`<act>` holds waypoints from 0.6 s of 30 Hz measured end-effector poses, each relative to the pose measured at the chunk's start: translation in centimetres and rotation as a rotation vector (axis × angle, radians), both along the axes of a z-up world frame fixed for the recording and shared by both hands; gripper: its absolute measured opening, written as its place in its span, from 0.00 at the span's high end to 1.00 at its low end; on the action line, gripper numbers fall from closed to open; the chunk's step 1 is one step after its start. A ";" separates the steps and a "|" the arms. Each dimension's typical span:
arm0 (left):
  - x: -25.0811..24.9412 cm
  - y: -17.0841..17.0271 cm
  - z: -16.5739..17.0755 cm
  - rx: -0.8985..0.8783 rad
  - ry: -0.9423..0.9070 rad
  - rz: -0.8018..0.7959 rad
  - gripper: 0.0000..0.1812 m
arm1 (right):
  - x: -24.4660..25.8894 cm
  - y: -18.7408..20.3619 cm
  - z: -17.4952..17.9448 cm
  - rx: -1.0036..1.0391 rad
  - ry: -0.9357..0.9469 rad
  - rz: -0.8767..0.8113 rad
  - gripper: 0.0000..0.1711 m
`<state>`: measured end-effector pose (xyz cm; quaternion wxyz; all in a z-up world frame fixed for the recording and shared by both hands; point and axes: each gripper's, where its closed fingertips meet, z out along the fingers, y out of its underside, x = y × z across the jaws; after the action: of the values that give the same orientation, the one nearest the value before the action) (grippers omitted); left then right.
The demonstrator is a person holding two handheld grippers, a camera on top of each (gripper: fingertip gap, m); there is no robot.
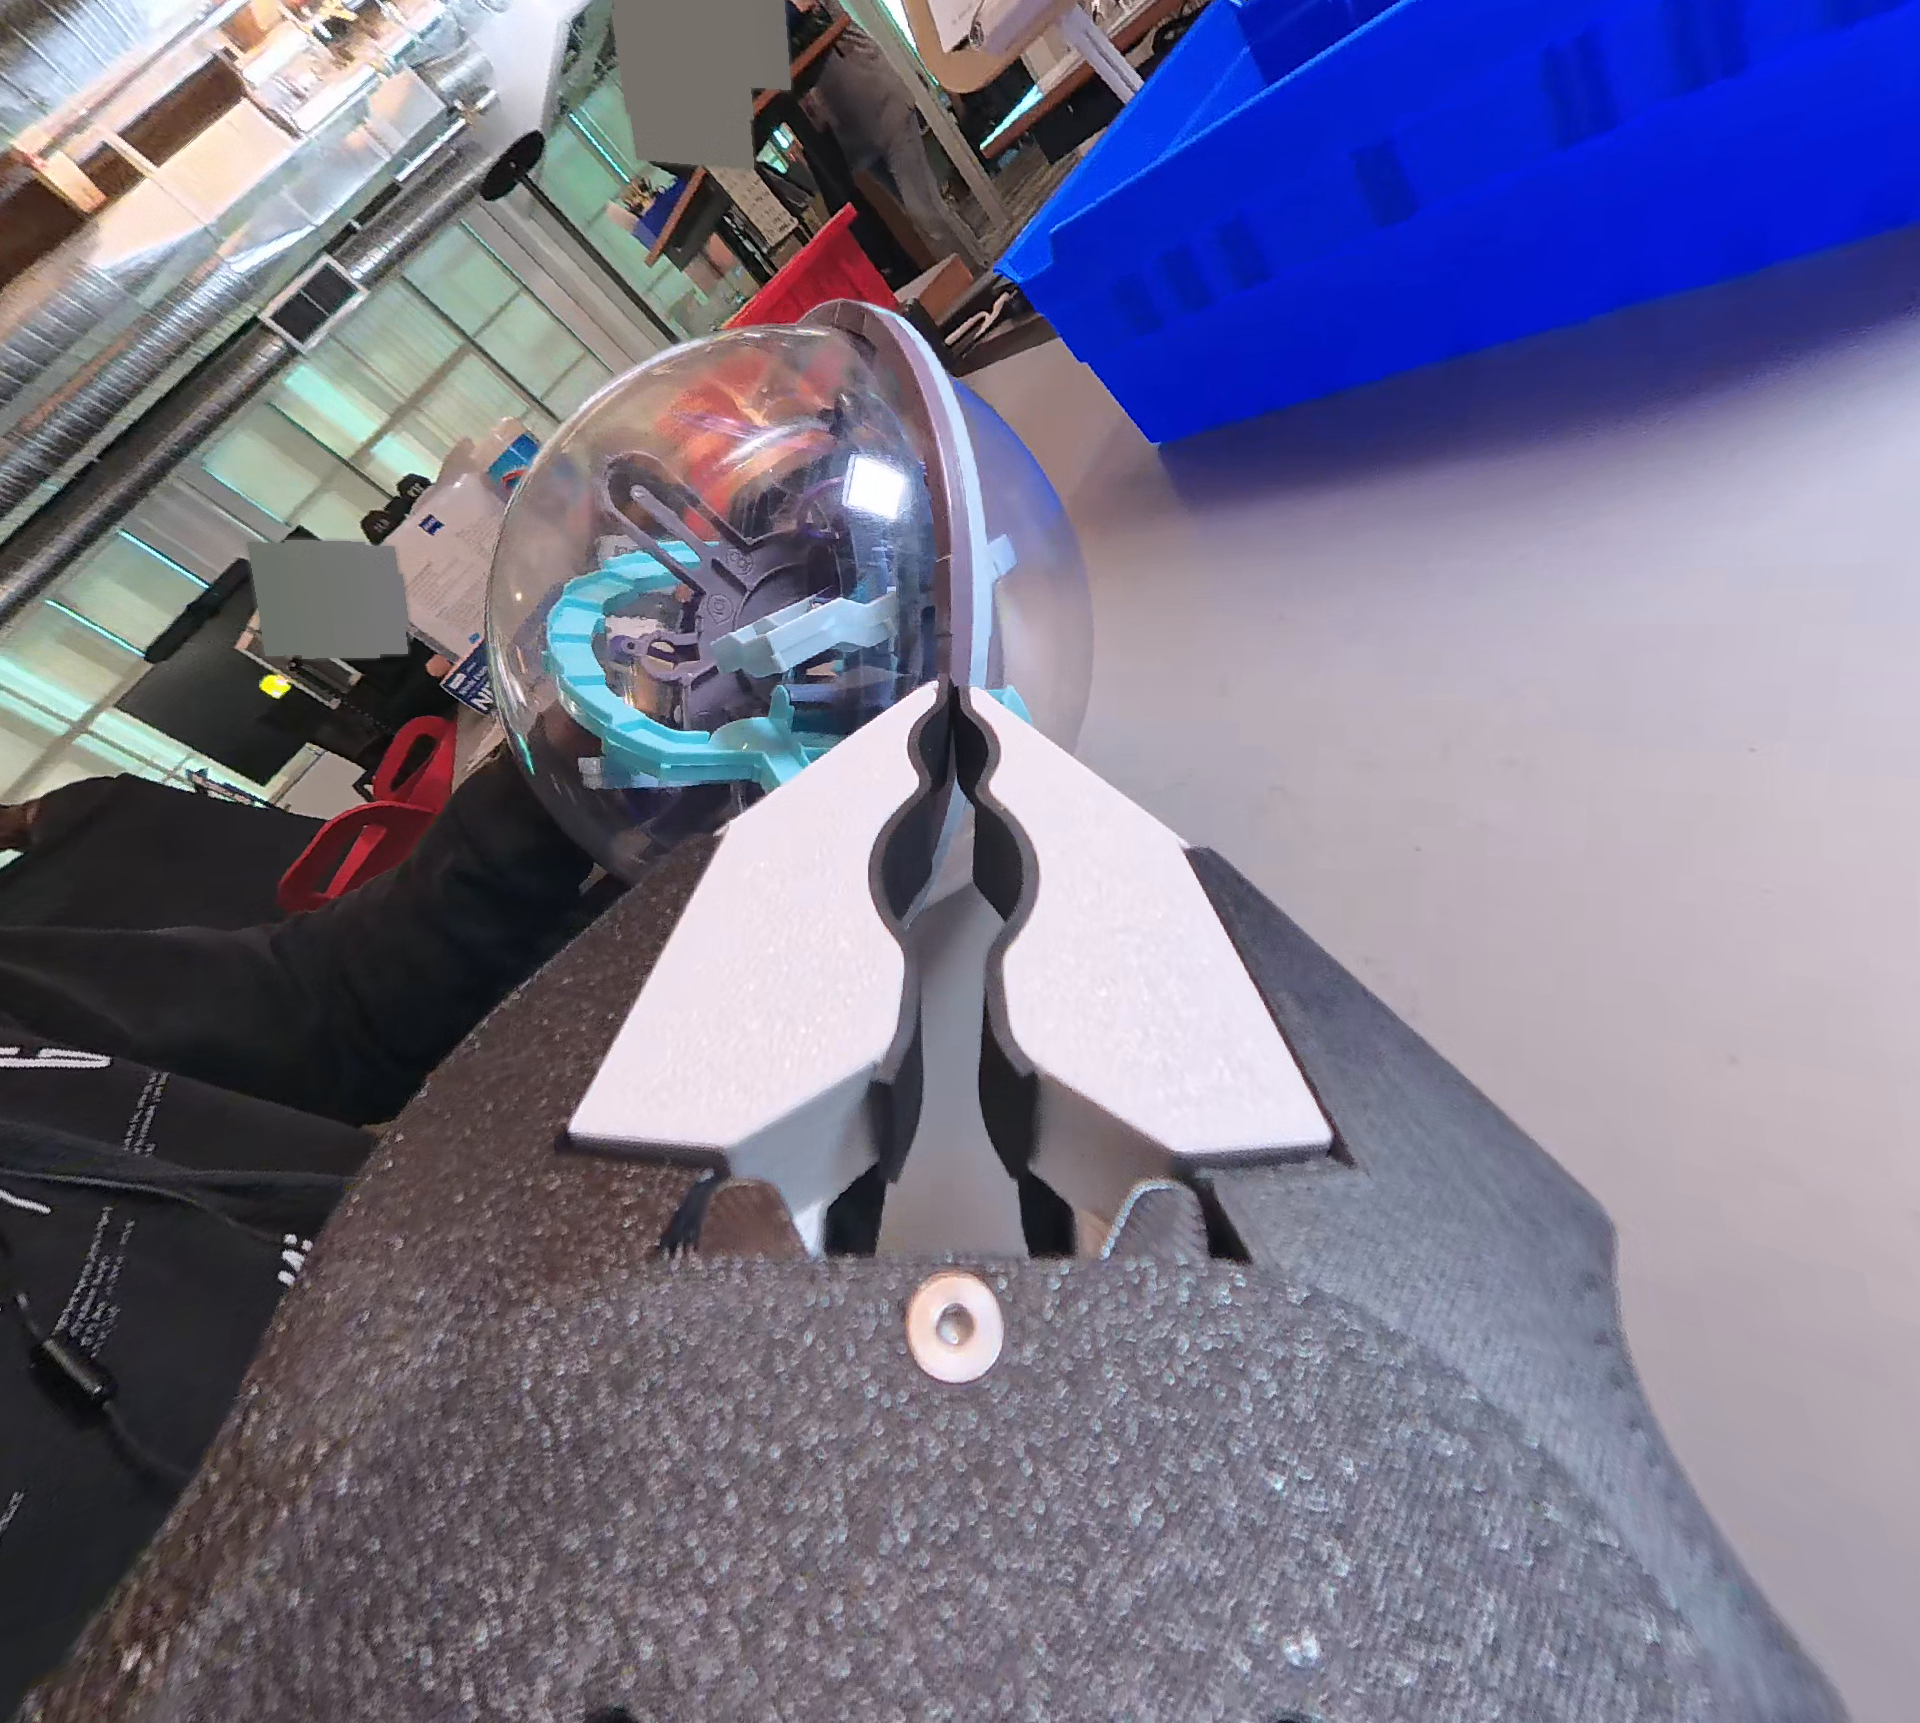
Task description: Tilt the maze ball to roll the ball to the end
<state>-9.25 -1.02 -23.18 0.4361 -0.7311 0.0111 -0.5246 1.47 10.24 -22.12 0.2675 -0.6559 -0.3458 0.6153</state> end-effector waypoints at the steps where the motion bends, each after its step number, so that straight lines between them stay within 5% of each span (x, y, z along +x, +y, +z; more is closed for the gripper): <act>1: 0.0 0.0 -0.1 -0.004 -0.001 0.001 0.96 | 0.0 0.0 -0.1 -0.002 -0.006 -0.001 1.00; 16: -0.2 0.1 -0.9 -0.022 0.090 0.015 0.96 | -0.3 0.3 -1.0 -0.030 -0.051 -0.007 1.00; 18: -0.4 0.2 -0.9 0.009 0.154 0.024 0.83 | -0.4 0.3 -0.9 -0.025 -0.045 -0.006 1.00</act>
<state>-9.61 -0.86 -24.13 0.4434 -0.7675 0.0384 -0.4613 1.11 10.50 -22.99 0.2532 -0.6739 -0.3422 0.6038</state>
